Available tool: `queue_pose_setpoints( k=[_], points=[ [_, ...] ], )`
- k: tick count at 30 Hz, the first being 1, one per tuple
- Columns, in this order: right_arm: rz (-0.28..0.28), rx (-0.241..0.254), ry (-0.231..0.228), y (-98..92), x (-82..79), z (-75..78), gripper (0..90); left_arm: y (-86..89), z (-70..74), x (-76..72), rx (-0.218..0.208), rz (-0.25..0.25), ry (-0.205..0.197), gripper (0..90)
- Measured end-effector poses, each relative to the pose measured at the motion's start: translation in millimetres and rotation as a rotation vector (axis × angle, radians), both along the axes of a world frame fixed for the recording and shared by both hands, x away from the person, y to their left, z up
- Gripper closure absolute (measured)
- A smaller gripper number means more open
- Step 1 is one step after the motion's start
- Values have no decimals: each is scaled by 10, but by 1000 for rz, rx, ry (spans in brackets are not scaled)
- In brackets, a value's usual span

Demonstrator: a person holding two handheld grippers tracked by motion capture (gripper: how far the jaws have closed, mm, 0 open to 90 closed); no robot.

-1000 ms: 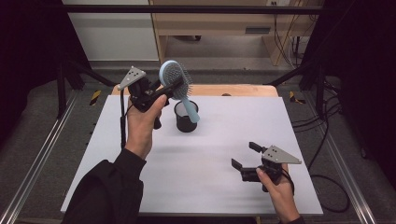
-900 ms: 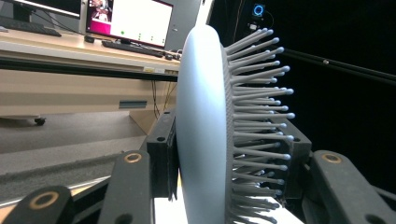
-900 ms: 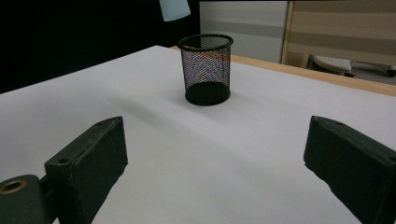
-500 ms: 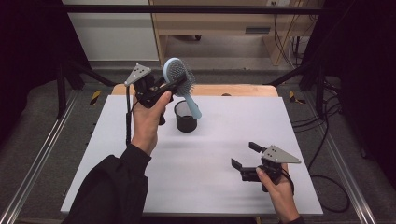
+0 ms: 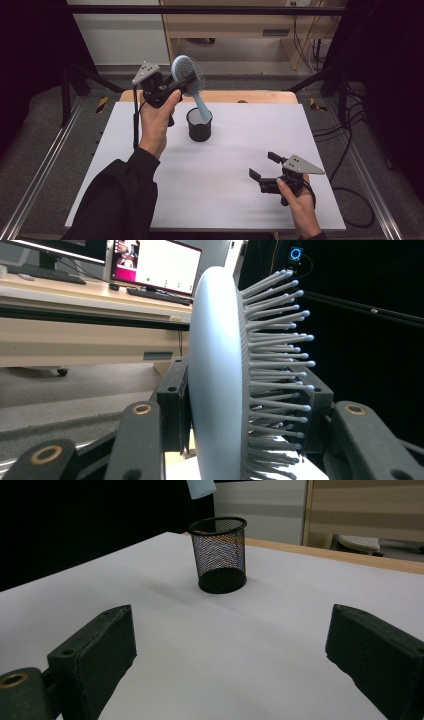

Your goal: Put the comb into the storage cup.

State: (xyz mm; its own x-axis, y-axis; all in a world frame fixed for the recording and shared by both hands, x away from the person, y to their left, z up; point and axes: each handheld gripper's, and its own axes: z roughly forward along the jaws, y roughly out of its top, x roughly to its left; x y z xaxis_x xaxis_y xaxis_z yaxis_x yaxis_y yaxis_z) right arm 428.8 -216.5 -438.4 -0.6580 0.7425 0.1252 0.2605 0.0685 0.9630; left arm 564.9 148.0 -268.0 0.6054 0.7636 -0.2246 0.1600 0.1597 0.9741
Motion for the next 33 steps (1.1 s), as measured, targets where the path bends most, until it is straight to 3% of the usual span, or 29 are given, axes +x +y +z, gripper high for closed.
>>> queue_pose_setpoints(
  k=[5, 33],
  points=[
    [10, -32, -8, 32, -7, -3, 63, 27, -26, 59, 1, 18, 8, 518],
    [9, -25, -5, 19, 4, -8, 62, 76, -148, 225, 5, 62, 5, 518]
  ],
)
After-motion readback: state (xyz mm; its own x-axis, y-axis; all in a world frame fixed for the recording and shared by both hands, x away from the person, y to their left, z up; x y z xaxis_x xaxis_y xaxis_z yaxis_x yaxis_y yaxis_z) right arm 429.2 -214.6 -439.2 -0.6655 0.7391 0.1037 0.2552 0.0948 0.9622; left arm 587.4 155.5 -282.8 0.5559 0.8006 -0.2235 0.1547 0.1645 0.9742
